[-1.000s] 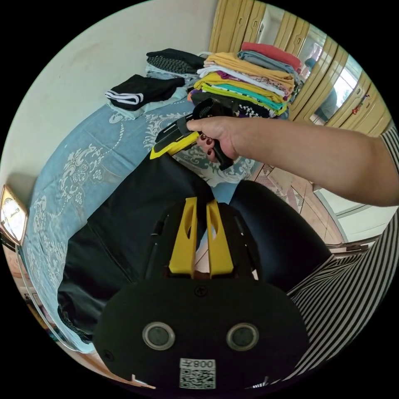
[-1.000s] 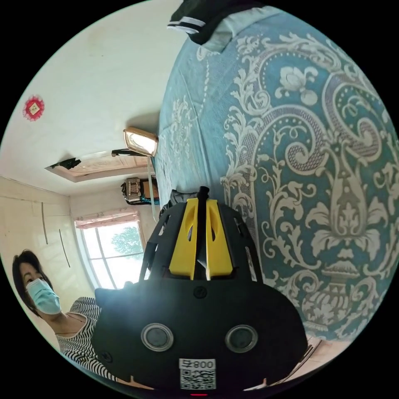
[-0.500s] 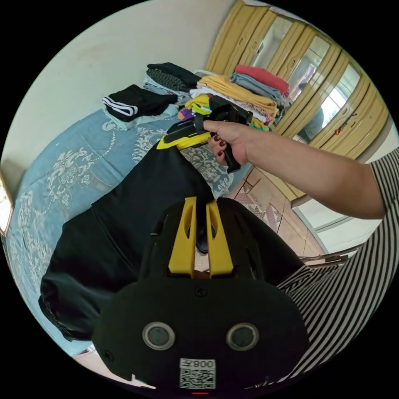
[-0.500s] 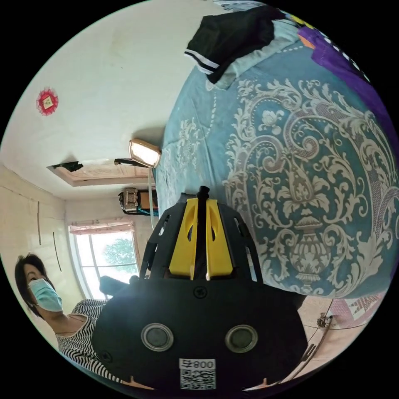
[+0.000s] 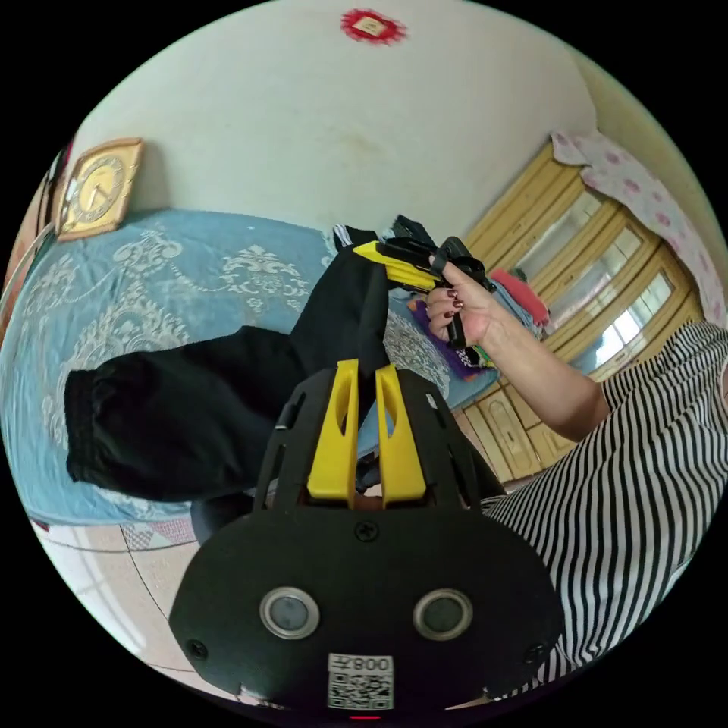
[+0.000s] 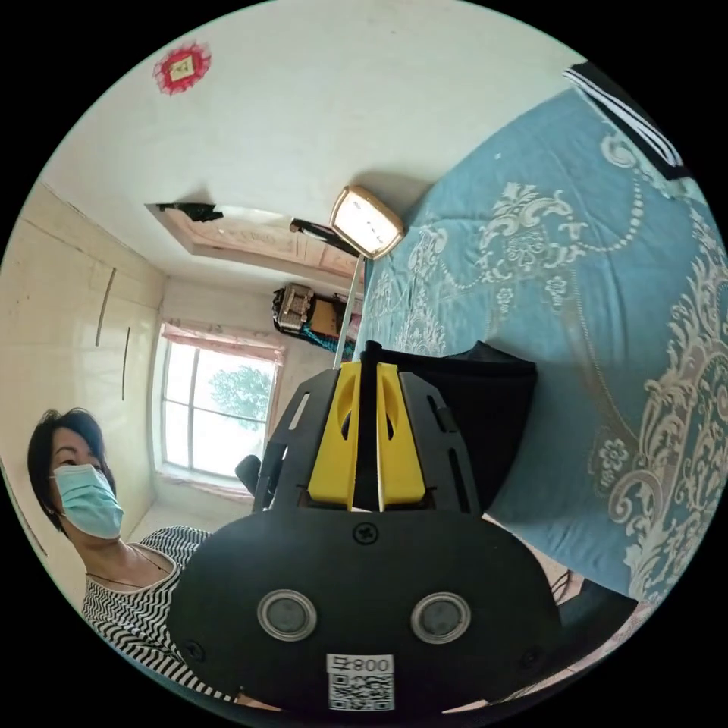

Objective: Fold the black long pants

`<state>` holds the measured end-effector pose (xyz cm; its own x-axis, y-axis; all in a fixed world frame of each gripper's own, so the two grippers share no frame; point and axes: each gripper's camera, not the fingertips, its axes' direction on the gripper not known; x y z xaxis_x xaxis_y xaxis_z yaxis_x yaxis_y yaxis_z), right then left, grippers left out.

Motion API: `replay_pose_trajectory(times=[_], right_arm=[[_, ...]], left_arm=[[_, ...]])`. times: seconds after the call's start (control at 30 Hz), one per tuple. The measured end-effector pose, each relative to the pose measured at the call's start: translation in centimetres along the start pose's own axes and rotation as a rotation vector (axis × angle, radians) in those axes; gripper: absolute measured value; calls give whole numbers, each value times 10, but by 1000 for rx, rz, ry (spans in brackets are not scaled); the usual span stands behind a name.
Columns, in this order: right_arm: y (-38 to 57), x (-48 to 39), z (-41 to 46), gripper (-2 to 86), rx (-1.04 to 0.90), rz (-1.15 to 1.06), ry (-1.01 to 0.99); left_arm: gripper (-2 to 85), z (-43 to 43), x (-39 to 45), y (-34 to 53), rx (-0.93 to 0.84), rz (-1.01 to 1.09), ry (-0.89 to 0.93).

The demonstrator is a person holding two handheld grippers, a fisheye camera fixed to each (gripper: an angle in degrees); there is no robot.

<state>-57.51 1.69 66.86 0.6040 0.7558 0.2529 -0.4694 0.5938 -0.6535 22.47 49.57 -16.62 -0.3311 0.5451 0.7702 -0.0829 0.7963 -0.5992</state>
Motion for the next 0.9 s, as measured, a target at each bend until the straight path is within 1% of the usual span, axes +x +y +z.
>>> replay_pose_trajectory(times=[0.07, 0.27, 0.4, 0.57, 0.77, 0.9], right_arm=[[-14, -19, 31, 26, -36, -11, 13], [-60, -63, 144, 24, -177, 0, 102], [-86, -87, 216, 24, -274, 6, 149], [-110, -113, 279, 26, -344, 9, 203], [-134, -142, 344, 29, -404, 26, 236], [-147, -165, 380, 32, -436, 21, 265]], left_arm=[[21, -24, -48, 30, 24, -77, -17], [26, -59, -166, 113, 67, -292, -39], [29, -75, -225, 161, 89, -396, -44], [30, -96, -305, 231, 150, -556, -18], [28, -106, -363, 293, 178, -657, -18], [27, -108, -383, 321, 187, -684, -23]])
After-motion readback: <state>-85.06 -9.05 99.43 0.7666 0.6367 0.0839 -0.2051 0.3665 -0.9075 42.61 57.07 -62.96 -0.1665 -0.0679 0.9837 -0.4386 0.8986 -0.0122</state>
